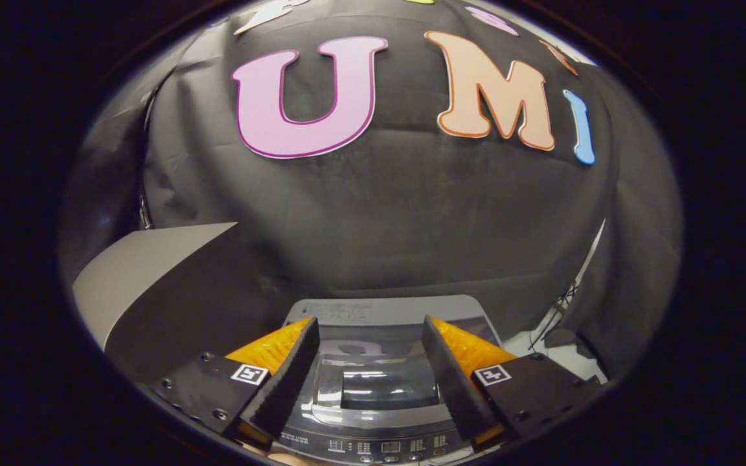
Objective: Put the clothes into the washing machine and then close the washing machine lid.
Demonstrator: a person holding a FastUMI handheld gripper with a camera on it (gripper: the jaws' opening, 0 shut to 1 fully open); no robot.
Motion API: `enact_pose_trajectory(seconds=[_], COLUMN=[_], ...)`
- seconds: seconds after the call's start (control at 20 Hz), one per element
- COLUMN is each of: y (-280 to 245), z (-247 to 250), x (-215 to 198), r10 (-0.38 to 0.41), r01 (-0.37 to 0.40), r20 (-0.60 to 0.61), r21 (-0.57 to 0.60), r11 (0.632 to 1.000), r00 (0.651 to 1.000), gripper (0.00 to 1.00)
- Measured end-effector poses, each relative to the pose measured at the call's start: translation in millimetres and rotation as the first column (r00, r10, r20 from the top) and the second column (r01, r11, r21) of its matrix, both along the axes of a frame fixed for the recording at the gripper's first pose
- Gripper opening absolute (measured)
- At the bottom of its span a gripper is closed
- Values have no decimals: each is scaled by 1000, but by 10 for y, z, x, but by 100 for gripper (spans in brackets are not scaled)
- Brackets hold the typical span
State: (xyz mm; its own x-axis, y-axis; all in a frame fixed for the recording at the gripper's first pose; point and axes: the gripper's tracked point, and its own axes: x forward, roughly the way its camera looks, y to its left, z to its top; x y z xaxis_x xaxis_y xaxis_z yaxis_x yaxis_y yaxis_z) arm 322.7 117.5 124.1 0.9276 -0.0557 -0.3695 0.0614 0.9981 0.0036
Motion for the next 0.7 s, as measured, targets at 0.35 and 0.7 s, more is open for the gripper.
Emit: enact_pose_trajectory(seconds=[0.35,0.7], y=[-157,-672], z=[43,-124], x=[-241,-603], r10=[14,-19], r01=[-14,14], r20=[69,135], r21=[12,34], r11=[1000,999], r00=[998,991], gripper=[99,99])
